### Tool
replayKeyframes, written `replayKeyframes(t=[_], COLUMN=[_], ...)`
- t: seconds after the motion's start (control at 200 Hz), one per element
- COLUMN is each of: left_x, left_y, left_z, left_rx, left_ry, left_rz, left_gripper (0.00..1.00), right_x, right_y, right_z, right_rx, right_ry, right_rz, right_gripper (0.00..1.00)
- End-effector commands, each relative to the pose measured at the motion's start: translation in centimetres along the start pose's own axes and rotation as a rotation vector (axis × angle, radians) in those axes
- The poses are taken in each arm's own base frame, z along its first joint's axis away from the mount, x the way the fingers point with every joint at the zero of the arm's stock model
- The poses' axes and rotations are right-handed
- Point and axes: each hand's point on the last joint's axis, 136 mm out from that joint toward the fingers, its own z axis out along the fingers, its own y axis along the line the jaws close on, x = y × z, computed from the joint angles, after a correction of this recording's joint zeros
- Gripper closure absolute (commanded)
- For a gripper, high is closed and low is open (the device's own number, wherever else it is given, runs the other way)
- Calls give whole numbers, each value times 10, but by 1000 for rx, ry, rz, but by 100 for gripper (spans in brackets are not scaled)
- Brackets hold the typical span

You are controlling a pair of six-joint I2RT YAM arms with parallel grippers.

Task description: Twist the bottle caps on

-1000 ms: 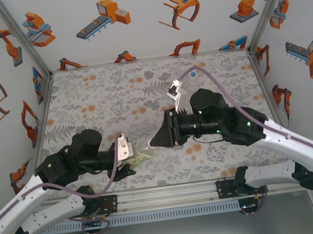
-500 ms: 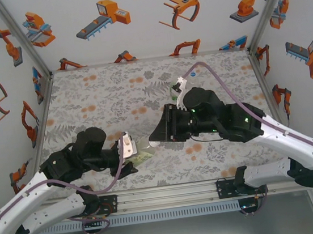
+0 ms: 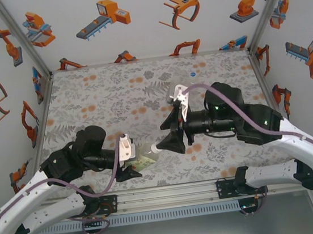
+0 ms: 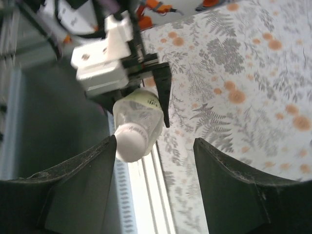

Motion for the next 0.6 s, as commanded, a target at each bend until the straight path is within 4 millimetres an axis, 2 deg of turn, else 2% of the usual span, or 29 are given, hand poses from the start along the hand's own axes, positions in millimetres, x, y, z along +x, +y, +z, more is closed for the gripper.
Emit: replayKeyframes(t=[0.0,0.135,0.25,0.496,0.591], left_x=[-17,-17,-15,-16,-16], left_y=[-12,-15,-15,-15,-15], left_z=[-8,-9,-8,-10,-11], left_rx=[56,70,68,63,61], left_ry=[-53,-52,-47,-43,-42], left_rz=[34,26,24,28,30], left_gripper=[100,100,100,100,100], right_x=[-2,0,-2,1,3], right_y=[38,48,52,50,47], right_z=[-10,-7,-3,2,4], right_rx=[-210,-294,-330,-329,-314], right_ry=[-17,-1,-2,7,14], right_rz=[-371,-438,-438,-433,-433], right_gripper=[40,40,44,54,54])
